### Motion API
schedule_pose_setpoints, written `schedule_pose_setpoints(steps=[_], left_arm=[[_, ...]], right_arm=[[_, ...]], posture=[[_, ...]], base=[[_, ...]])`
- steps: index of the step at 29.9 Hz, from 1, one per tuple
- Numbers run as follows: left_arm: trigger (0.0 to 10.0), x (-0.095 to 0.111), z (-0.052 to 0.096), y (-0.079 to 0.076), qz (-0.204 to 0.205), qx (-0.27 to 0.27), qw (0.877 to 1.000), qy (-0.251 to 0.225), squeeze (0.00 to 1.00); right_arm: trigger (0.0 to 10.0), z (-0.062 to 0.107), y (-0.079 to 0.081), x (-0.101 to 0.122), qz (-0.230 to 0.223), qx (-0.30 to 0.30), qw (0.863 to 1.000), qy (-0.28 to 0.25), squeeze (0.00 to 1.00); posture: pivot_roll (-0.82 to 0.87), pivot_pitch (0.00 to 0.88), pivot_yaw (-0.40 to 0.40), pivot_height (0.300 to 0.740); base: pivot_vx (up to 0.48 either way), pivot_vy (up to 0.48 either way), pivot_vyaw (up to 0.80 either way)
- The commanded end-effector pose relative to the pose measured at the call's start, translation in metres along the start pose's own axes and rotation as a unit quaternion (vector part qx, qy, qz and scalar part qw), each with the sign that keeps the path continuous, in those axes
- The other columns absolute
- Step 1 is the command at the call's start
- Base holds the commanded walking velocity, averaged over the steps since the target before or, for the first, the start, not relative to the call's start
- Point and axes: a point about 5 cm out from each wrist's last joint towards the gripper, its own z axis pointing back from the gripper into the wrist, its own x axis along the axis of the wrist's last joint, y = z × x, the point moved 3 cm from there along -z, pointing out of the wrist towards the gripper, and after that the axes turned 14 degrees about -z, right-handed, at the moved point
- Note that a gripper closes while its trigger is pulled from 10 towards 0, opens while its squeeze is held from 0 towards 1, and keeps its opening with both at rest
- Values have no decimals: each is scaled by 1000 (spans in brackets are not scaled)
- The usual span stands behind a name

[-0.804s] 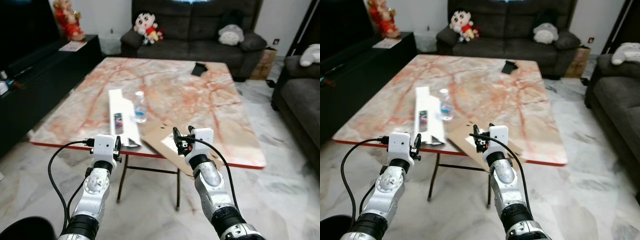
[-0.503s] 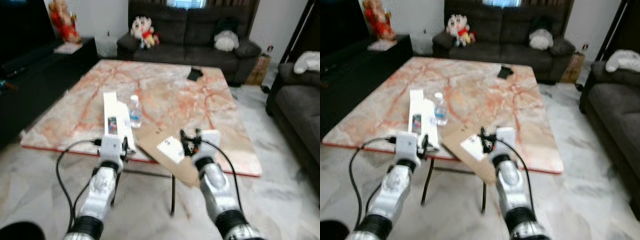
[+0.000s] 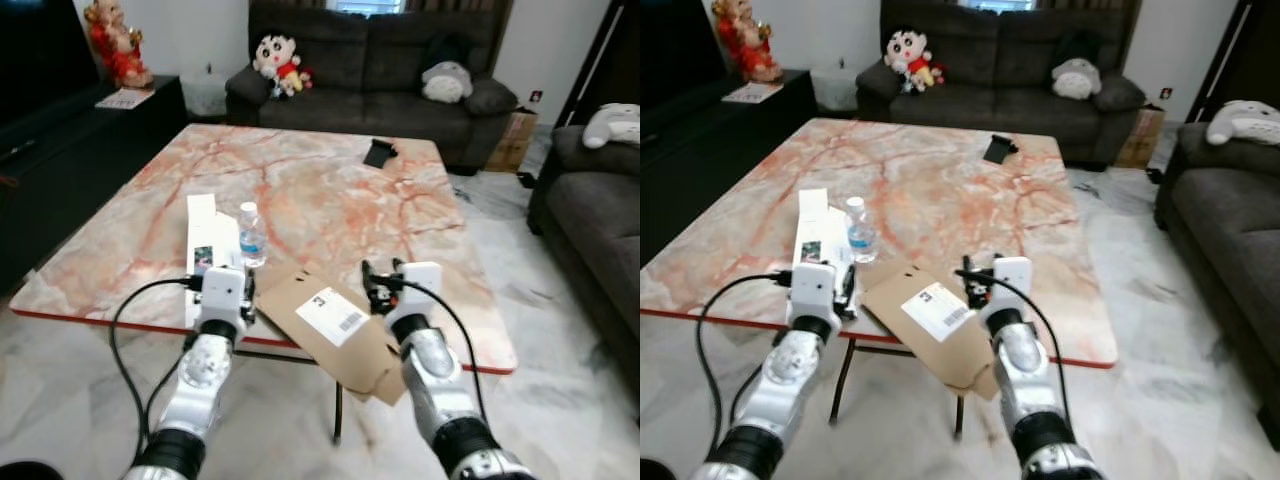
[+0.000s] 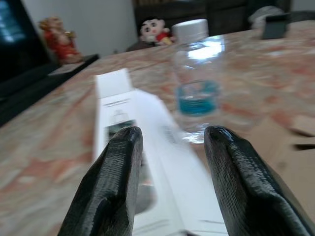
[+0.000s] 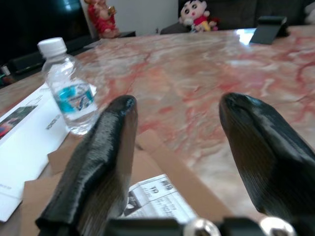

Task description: Picking trash to rubbish bin

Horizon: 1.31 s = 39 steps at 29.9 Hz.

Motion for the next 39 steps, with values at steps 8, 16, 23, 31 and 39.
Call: schedule_pose_setpoints(steps=[8, 16, 23, 31, 39], left_arm=[[10000, 13, -5, 17, -130, -22, 990, -45, 1000], [10000, 17, -2, 24, -273, -75, 956, -80, 1000], [10000, 6, 0, 23, -371, -135, 916, -73, 0], [10000, -3, 0, 10, -440, -187, 876, -62, 0], [10000, -7, -6, 9, -465, -184, 865, -39, 0]], right_arm=[[10000, 0, -7, 4, 6, -7, 1000, -6, 0], [10000, 1, -6, 2, 6, -6, 1000, -1, 0], [10000, 1, -6, 2, 7, -4, 1000, 0, 0], [10000, 2, -8, 2, 8, -7, 1000, 0, 0], [10000, 2, -10, 2, 7, -10, 1000, 1, 0]], posture=[[172, 0, -24, 740], [175, 0, -24, 740], [175, 0, -24, 740], [170, 0, -31, 740], [173, 0, -33, 740]], base=[[0, 0, 0], [0, 0, 0], [0, 0, 0], [0, 0, 0], [0, 0, 0]])
